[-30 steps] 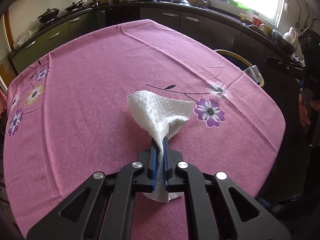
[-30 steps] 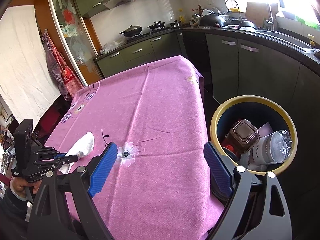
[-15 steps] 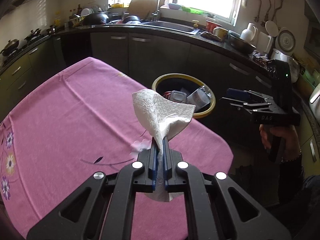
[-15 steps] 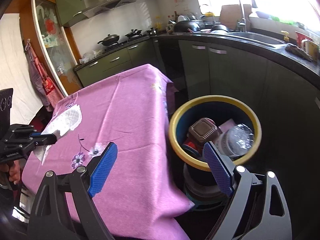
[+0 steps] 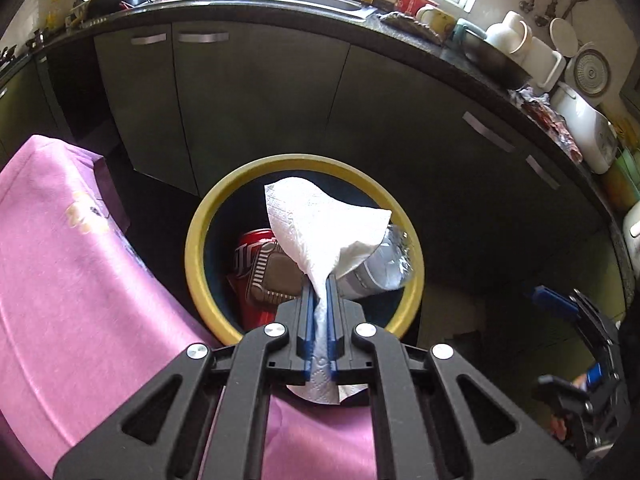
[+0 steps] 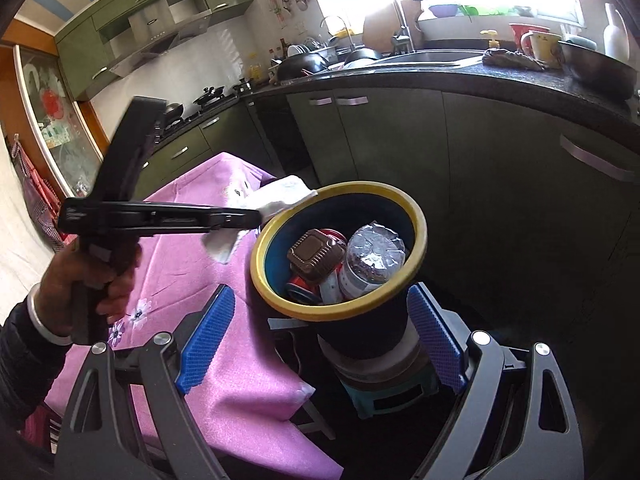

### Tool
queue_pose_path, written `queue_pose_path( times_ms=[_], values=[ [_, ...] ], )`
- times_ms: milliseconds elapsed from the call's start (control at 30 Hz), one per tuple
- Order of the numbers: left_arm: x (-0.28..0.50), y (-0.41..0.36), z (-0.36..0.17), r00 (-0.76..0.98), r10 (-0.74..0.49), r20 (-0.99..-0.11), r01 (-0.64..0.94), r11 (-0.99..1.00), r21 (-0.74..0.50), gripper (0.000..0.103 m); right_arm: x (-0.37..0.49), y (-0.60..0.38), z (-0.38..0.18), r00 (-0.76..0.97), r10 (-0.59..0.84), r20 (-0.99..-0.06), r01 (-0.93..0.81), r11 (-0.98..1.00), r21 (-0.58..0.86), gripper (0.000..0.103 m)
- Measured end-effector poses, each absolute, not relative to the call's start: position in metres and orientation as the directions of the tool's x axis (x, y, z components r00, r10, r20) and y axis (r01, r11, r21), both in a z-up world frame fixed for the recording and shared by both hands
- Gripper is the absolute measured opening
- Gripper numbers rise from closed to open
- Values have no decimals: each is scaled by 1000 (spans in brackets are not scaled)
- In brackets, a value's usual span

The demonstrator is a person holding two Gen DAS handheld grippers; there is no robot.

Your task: Collect trash

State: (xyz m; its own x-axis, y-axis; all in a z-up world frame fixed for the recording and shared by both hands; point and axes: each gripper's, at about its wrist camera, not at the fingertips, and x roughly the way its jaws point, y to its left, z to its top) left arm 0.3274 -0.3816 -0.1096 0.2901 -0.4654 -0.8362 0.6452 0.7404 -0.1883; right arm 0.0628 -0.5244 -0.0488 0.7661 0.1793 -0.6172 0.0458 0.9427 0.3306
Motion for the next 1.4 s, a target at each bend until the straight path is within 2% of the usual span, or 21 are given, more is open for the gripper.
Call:
queue_pose_path(
  times_ms=[200, 267, 300, 367, 500, 567, 800, 967, 1000, 1067, 1167, 1400],
  values=[
    [356, -410, -138, 287, -401, -870, 609, 778, -157, 10, 60, -536, -56, 762, 178, -623, 70, 933, 352, 87],
    [360, -411, -141, 293, -387, -874, 600, 787, -148, 27, 59, -537, -57, 762, 179, -623, 71, 932, 355, 87],
    [361, -412, -141, 298, -383, -874, 598, 789, -142, 31, 59, -537, -57, 762, 181, -622, 70, 931, 357, 87],
    [362, -409, -139, 313, -373, -873, 591, 796, -129, 47, 60, -536, -56, 763, 185, -620, 66, 931, 359, 87],
    [351, -388, -128, 317, -385, -867, 586, 798, -140, 53, 58, -528, -53, 765, 201, -612, 41, 933, 358, 88],
    [336, -367, -116, 341, -397, -852, 582, 801, -140, 59, 59, -523, -52, 762, 211, -613, 28, 934, 356, 89],
    [280, -286, -81, 426, -417, -803, 529, 835, -153, 63, 62, -491, -55, 728, 270, -631, -45, 936, 348, 90],
    [228, -224, -58, 526, -401, -750, 461, 876, -145, 77, 62, -465, -53, 706, 314, -635, -108, 933, 342, 90],
    [217, -211, -54, 551, -391, -737, 443, 886, -138, 79, 61, -460, -53, 700, 325, -635, -121, 931, 344, 90],
    [193, -184, -45, 612, -355, -707, 397, 911, -114, 90, 61, -449, -53, 689, 345, -637, -145, 927, 345, 90],
    [159, -144, -33, 694, -271, -667, 304, 950, -71, 95, 60, -433, -51, 680, 368, -635, -178, 922, 344, 91],
    [96, -57, -14, 804, -90, -588, 55, 996, -76, 96, 46, -400, -33, 711, 329, -621, -205, 942, 264, 95]
  ],
)
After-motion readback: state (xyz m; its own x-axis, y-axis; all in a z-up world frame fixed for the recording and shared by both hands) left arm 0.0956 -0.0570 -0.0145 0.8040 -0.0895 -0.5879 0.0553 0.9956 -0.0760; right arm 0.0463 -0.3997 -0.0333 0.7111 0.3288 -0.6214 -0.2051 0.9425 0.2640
